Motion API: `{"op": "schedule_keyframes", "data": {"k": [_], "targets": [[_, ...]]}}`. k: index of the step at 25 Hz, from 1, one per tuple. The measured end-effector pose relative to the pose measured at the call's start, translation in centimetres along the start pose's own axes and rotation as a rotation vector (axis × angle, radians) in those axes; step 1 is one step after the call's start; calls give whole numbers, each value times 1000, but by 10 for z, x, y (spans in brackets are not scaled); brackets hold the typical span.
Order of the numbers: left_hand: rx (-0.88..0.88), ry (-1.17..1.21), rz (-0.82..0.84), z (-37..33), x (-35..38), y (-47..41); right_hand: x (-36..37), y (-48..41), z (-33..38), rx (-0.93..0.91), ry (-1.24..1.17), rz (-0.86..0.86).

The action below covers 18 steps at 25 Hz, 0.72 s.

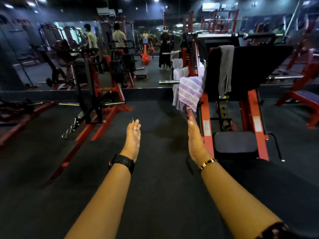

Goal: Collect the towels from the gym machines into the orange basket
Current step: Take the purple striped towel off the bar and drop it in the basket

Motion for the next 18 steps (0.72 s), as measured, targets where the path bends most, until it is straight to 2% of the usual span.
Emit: {"op": "schedule_keyframes", "data": {"k": [8, 11, 18], "targets": [[42, 11, -12, -20, -42, -176, 23, -193, -2, 24, 26, 10], [58, 28, -8, -20, -70, -258, 33, -274, -18, 17, -47, 3], [4, 4, -8, -36, -147, -479, 60, -493, -72, 66, 2, -45]]}}
Point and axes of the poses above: each hand's wrist, its own y-axis away from the middle knuckle, its own x-axis out of the palm, z = x × y, the point moved 10 cm from there along -y, towards the middle knuckle, and after that the axes turned 7 degrees about z, right-handed, at the moved point
